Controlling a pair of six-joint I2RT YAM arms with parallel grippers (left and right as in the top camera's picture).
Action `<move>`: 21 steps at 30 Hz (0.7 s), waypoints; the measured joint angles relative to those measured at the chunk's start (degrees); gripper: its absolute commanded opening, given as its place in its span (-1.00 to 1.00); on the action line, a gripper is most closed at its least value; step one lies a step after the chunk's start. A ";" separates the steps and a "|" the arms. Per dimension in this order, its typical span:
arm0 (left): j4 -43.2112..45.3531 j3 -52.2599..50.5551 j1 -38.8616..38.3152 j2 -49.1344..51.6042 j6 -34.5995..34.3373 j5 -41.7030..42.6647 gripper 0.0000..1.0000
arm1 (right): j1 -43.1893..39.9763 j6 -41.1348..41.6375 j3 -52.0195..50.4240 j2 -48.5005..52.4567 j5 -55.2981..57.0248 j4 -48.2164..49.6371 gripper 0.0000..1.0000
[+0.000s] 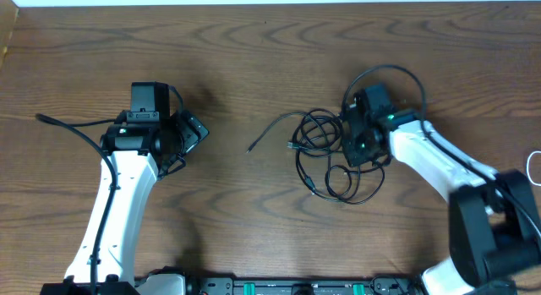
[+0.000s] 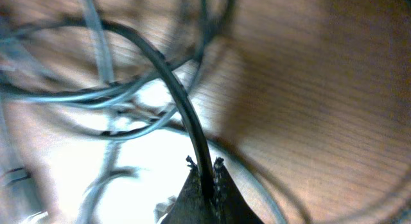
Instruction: Untangle cables
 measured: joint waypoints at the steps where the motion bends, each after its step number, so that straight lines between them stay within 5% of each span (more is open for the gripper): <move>1: 0.02 0.00 0.00 0.00 0.00 0.02 0.96 | 0.00 0.09 0.98 -1.46 -0.76 -0.44 -0.98; 10: 0.28 0.00 -0.04 0.00 0.31 11.78 0.96 | 0.00 -1.60 8.63 -27.19 -15.82 -4.83 -0.98; 21: 9.31 0.00 -6.47 0.00 10.84 35.28 0.96 | 0.00 -1.49 8.57 -32.09 -18.53 -1.99 -0.98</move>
